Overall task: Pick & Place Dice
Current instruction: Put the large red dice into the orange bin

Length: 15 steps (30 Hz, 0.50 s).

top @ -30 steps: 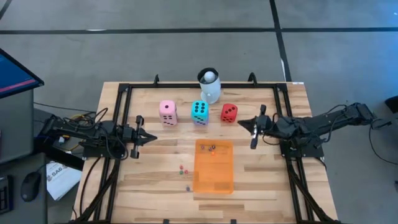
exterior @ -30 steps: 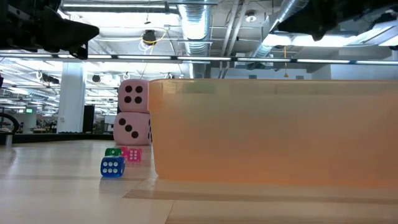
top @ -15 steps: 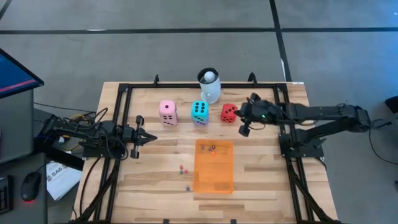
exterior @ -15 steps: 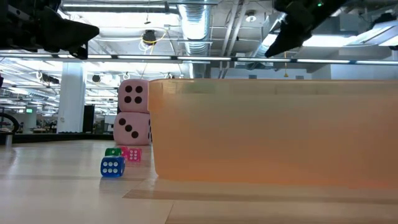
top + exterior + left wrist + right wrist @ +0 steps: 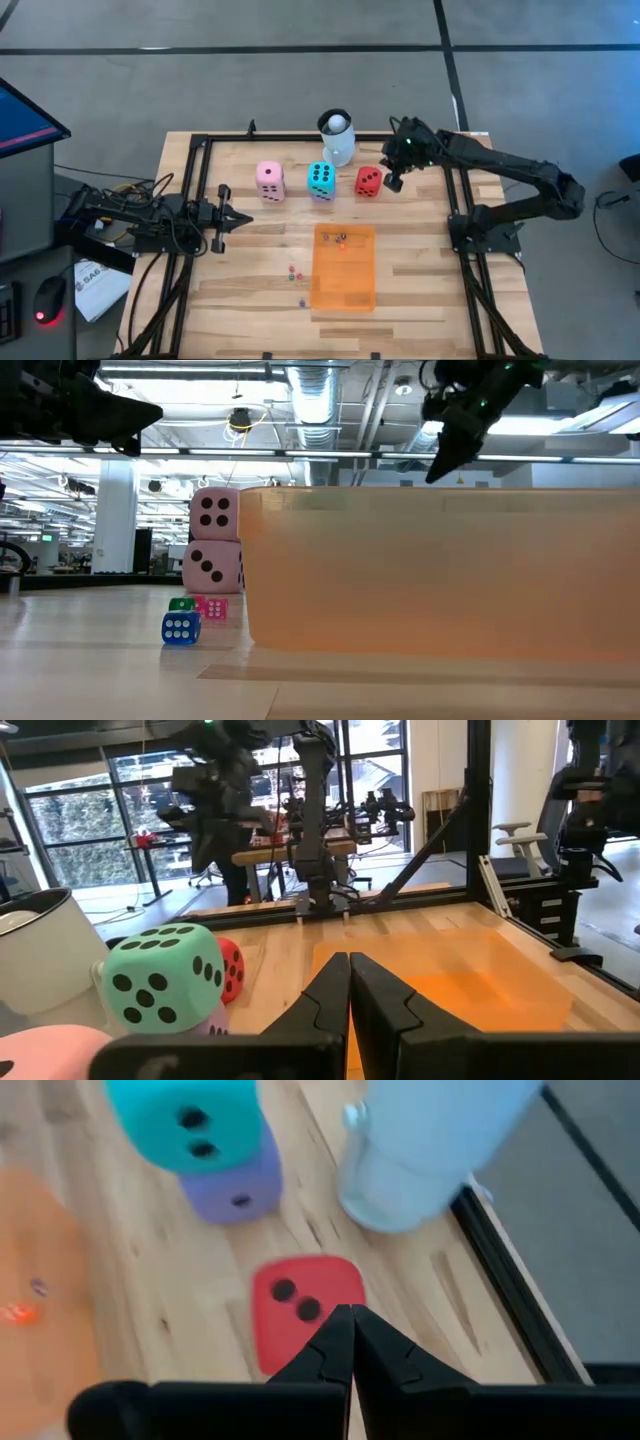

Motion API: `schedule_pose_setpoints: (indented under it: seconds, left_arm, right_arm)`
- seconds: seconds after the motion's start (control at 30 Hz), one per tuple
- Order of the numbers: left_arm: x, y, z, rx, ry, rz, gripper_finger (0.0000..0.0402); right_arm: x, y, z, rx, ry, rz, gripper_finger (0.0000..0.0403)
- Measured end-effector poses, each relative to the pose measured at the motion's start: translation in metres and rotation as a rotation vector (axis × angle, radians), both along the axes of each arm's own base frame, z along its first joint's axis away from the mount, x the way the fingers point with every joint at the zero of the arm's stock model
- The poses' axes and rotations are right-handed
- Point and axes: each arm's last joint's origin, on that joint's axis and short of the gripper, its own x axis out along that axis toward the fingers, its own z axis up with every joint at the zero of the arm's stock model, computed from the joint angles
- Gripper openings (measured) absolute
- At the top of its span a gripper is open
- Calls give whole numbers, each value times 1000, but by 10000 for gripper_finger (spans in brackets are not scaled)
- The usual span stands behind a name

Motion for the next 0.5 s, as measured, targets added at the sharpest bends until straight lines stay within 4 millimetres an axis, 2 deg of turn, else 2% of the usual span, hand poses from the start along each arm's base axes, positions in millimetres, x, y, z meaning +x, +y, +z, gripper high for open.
schedule_pose_setpoints:
  seconds: [0.33, 0.5]
  left_arm:
    - [0, 0, 0, 0, 0, 1, 0]
    - [0, 0, 0, 0, 0, 2, 0]
  right_arm:
    - [29, -39, -18, 50, 131, 132, 0]
    - [37, -48, -26, 64, 273, 282, 0]
